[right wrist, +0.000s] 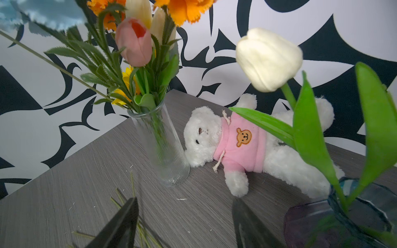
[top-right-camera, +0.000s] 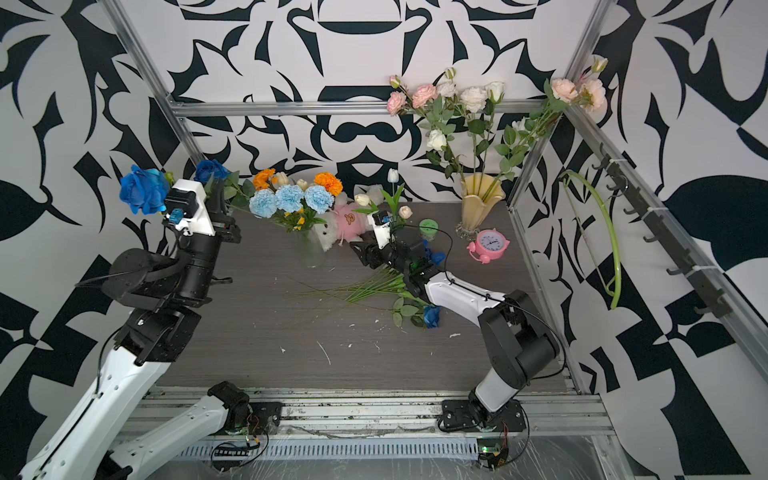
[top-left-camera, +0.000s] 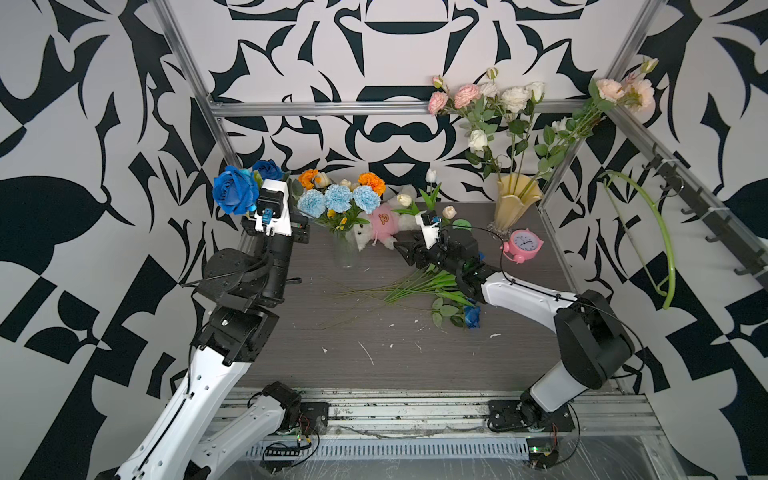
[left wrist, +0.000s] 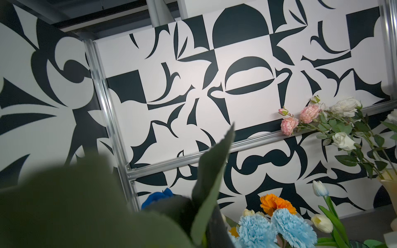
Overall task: Pick out blue flowers from the vase
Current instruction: Pick up the flower from the vase, then place the flower at the center of the board.
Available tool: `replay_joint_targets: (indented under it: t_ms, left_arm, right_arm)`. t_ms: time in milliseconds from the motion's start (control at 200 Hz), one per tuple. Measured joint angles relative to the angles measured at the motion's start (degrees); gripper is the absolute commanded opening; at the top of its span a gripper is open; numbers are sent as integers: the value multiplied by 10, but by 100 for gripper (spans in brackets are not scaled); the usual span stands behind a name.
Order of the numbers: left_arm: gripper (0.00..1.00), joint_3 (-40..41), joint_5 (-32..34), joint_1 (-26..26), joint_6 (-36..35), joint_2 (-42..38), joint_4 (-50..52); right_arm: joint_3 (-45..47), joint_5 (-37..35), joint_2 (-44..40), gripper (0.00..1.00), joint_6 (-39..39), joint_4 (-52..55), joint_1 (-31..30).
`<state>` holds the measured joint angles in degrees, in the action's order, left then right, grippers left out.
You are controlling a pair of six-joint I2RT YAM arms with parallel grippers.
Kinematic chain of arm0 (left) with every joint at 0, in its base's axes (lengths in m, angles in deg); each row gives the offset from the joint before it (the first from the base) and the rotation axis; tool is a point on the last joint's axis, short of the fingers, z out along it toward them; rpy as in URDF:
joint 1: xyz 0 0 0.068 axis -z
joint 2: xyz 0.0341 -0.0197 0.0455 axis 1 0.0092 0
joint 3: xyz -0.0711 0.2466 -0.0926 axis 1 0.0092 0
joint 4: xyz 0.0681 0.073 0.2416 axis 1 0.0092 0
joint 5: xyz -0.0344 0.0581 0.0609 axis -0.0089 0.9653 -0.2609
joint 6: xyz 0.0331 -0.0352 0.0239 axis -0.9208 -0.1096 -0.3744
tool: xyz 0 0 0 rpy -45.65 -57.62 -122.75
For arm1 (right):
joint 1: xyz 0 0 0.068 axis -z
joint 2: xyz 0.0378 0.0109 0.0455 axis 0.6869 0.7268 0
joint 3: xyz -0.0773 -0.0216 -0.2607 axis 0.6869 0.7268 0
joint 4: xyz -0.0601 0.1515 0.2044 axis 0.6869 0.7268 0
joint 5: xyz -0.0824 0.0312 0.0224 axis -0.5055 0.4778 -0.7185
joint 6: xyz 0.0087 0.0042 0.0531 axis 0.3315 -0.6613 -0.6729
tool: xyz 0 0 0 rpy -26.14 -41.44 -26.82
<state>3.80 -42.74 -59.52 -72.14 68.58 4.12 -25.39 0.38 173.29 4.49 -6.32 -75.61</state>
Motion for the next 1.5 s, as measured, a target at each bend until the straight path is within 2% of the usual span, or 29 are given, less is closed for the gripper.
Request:
replay_joint_targets:
  t_ms: [315, 530, 665, 825, 905, 1020, 1150, 1360, 1500]
  left_arm:
    - [0, -85, 0, 0, -22, -30, 110]
    - [0, -170, 0, 0, -28, -18, 191]
    - [0, -212, 2, 0, -32, 13, 256]
    - [0, -241, 10, 3, -42, 85, 341]
    - [0, -231, 33, 30, -59, 114, 374]
    - [0, -190, 81, 107, -100, 147, 401]
    - [0, -164, 106, 174, -128, 190, 414]
    - [0, -125, 120, 243, -157, 278, 393]
    - [0, -83, 98, 267, -162, 356, 341]
  right_arm:
    - [8, 3, -33, 66, -7, -7, 9]
    - [9, 5, -59, 65, -22, -4, 25]
    - [-6, 20, -68, 67, -50, 26, 69]
    - [-79, 40, -67, 70, -56, 123, 122]
    - [-119, 57, -67, 70, -56, 158, 143]
    - [-158, 82, -67, 70, -57, 193, 172]
    - [-186, 109, -67, 70, -65, 233, 204]
    - [-219, 132, -64, 71, -72, 279, 233]
    - [-228, 139, -64, 71, -83, 296, 248]
